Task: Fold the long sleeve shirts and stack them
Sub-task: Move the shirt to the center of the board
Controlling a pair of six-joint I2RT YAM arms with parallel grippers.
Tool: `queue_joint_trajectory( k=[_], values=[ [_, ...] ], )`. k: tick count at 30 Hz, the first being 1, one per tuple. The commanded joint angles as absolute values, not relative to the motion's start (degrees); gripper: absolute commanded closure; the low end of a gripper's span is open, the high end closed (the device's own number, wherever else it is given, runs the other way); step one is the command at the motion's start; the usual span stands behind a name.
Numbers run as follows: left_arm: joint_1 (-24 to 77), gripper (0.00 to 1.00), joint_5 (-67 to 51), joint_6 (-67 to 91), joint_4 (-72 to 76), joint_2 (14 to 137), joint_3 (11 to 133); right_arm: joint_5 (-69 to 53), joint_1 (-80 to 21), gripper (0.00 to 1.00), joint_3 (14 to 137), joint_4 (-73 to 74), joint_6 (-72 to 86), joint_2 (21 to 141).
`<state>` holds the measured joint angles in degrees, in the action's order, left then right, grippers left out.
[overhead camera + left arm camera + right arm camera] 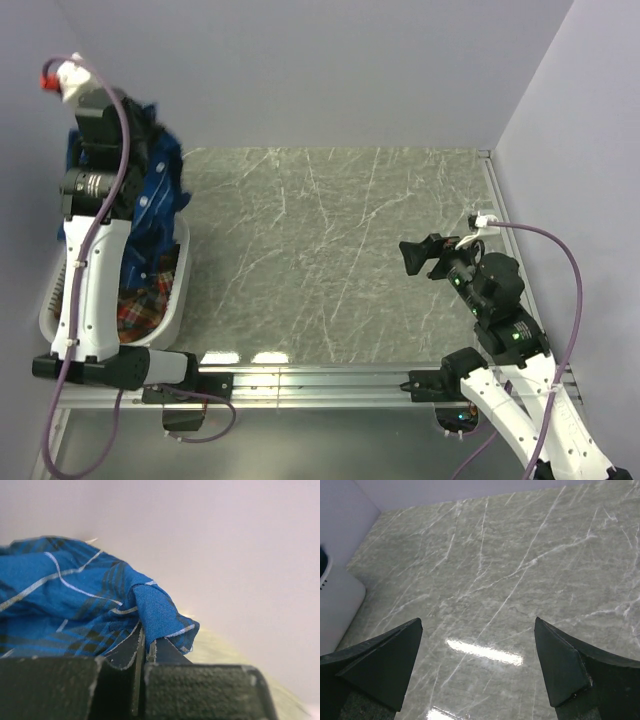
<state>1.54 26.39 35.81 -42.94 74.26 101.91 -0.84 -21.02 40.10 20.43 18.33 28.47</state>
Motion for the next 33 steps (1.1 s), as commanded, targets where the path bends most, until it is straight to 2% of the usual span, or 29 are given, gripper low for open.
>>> queue_joint_trajectory(
  k=[1, 4, 10, 14, 16, 18, 19, 20, 22, 23, 24, 26, 29, 33],
  values=[
    [10.7, 1.0, 21.28, 31.91, -35.17, 78.74, 115.61, -0.09, -21.45, 0.0, 42.45, 17.75, 17.32, 27.42],
    [18.79, 1.0, 17.85, 28.92, -29.28, 84.01, 124.85, -0.09, -21.45, 0.0, 43.42, 18.28, 16.96, 27.07],
    [32.51, 0.99, 8.36, 20.48, -14.18, 92.89, 132.09, -0.09, -21.45, 0.0, 44.38, 19.69, 16.61, 26.02],
    [36.12, 0.97, 3.26, 19.95, -9.51, 95.88, 129.39, 1.76, -21.45, 0.0, 44.12, 20.13, 16.35, 24.52],
    [36.65, 0.91, 1.86, 20.3, -7.74, 95.45, 122.75, 2.37, -21.45, 0.0, 44.03, 20.56, 16.43, 23.91],
    [36.83, 0.73, 1.32, 21.18, -5.54, 92.91, 116.14, 2.64, -21.45, 0.0, 43.95, 20.92, 16.7, 23.82],
    [36.83, 0.61, 0.54, 21.53, -5.19, 90.38, 108.71, 2.46, -21.45, 0.0, 43.95, 20.92, 16.7, 23.91],
    [36.74, 0.42, 0.53, 21.62, -5.1, 88.7, 104.63, 2.2, -21.53, 0.0, 44.21, 21.09, 16.7, 23.91],
    [36.74, 0.27, -0.18, 22.32, -5.45, 82.83, 92.15, 1.76, -21.45, 0.0, 44.73, 21.53, 16.44, 24.78],
    [36.83, 0.14, -0.18, 22.59, -5.62, 80.53, 88.02, 1.15, -21.53, 0.0, 45.17, 21.62, 16.0, 25.05],
    [36.83, 0.1, 1.83, 23.02, -6.06, 78.16, 80.67, 1.06, -21.36, 0.0, 45.35, 21.71, 15.82, 25.92],
    [36.74, 0.03, 4.2, 25.13, -7.29, 72.0, 74.65, 0.62, -21.45, 0.0, 45.79, 21.45, 15.56, 27.59],
    [36.65, 0.01, 7.36, 28.91, -10.89, 66.11, 66.37, 0.88, -21.36, 0.0, 47.19, 21.44, 15.56, 31.35],
    [34.2, 0.02, 8.18, 33.39, -14.67, 64.95, 59.96, 5.78, -21.44, 0.0, 50.79, 23.64, 17.05, 39.01]
  ],
)
